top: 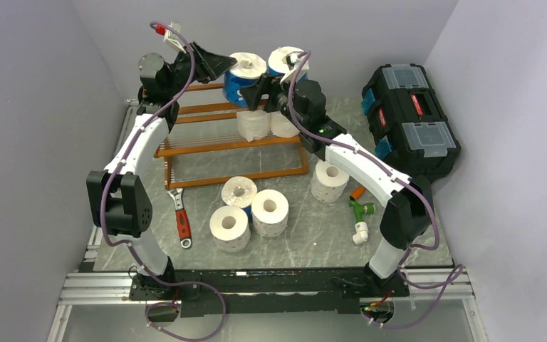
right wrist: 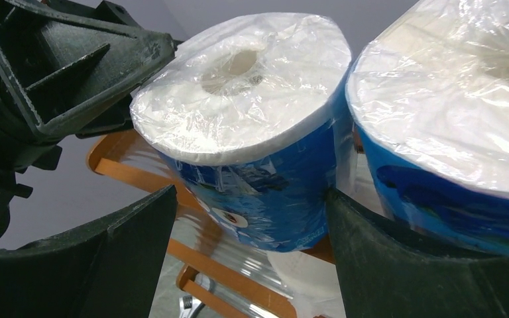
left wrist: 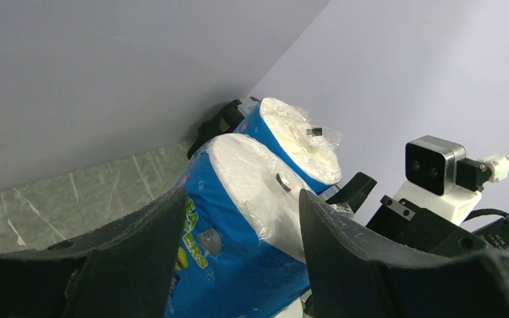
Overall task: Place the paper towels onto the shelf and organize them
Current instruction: Place the paper towel on the shelf.
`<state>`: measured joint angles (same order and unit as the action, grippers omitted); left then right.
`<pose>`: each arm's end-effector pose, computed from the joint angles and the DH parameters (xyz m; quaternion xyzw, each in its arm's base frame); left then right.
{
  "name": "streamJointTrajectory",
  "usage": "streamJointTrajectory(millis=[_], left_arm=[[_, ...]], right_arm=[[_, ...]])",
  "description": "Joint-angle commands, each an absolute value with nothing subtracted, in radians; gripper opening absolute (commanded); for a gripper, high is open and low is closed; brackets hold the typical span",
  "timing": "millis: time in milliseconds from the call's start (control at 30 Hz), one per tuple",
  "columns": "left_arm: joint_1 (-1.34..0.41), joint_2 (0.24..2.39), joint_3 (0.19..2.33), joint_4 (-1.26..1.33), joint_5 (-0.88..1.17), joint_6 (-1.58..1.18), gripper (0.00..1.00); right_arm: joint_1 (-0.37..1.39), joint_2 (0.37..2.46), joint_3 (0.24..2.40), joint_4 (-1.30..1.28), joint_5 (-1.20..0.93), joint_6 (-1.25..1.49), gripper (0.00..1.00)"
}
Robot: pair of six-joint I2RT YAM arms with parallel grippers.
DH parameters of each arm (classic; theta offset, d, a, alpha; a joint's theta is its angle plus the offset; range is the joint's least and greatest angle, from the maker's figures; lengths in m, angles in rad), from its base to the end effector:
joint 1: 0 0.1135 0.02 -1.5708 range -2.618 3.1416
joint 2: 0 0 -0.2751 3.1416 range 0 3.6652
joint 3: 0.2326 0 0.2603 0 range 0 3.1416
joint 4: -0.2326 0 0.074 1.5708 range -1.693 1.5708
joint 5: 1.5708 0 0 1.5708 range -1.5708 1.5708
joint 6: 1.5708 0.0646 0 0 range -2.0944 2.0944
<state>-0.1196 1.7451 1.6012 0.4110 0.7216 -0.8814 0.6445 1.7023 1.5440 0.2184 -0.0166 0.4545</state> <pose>0.4369 -0.0955 0.4398 0.0495 0.6312 -0.5448 0.5498 0.3623 0.2736 0.4139 -0.0710 0.6819 0.3851 0.6179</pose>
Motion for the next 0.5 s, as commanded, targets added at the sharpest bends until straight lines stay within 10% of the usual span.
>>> streamJointTrajectory(millis=[0, 467], left_arm=[[-0.14, 1.75, 1.645, 0.508, 0.771, -0.899, 0.67], [-0.124, 1.78, 1.601, 0.555, 0.765, -0.924, 0.67]], right_arm=[[0.67, 1.71, 1.603, 0.288, -0.016, 0.417, 0.84], [0.676, 1.743, 1.64, 0.272, 0.056, 0.353, 0.83]])
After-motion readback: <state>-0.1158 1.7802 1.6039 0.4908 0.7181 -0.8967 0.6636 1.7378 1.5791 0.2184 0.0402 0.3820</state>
